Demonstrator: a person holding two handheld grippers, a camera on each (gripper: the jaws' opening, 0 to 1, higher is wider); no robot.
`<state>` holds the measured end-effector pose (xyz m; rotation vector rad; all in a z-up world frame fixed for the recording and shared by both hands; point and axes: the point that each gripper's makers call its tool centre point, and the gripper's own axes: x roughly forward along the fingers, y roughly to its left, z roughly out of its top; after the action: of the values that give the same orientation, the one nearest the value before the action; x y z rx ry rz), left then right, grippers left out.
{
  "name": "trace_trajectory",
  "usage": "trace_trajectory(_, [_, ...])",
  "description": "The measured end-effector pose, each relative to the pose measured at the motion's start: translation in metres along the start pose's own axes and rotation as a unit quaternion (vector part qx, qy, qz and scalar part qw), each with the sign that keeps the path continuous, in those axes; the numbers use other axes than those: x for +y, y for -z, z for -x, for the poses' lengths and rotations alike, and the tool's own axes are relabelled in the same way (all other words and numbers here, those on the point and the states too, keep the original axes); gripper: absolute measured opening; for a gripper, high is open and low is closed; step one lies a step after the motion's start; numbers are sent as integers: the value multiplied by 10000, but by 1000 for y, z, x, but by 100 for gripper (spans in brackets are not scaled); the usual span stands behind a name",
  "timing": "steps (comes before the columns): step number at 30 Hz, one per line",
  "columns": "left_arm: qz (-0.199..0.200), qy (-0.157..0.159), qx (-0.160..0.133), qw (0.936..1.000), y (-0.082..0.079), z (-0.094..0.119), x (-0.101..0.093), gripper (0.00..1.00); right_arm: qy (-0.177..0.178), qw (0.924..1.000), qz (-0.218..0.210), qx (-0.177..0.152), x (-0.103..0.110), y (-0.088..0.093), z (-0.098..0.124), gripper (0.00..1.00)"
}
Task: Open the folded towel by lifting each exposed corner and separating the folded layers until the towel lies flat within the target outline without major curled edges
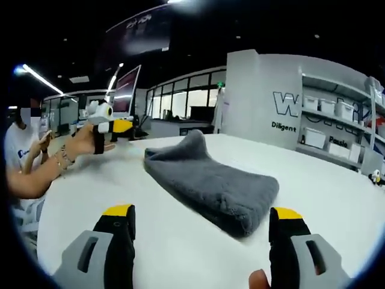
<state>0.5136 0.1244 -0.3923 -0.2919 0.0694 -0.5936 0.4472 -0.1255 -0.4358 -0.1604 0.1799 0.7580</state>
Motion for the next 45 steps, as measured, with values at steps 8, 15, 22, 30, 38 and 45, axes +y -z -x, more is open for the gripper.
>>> trace_trajectory(8, [-28,38,121,9999,0,2,2,94,-88,9994,310,-139,30,-15,-29,83])
trace_trajectory(15, [-122,53,205,9997,2,3,0,93,-340,9973,640,134,64,-13,-56,83])
trace_trajectory(22, [-110,40,204,9997,0,4,2,93,-645,9955,499,-485,104,-39,-83,78])
trace_trajectory(30, [-93,-122,155,9998,0,9,5,90,-542,9929,988,-369,128,-40,-115,66])
trace_trajectory(38, [-56,-184,185,9996,3,8,7,90,-430,9867,1495,-469,136,-46,-141,48])
trace_trajectory(45, [-438,-393,369,9976,6,9,10,90,-248,9730,2296,54,131,-26,-172,39])
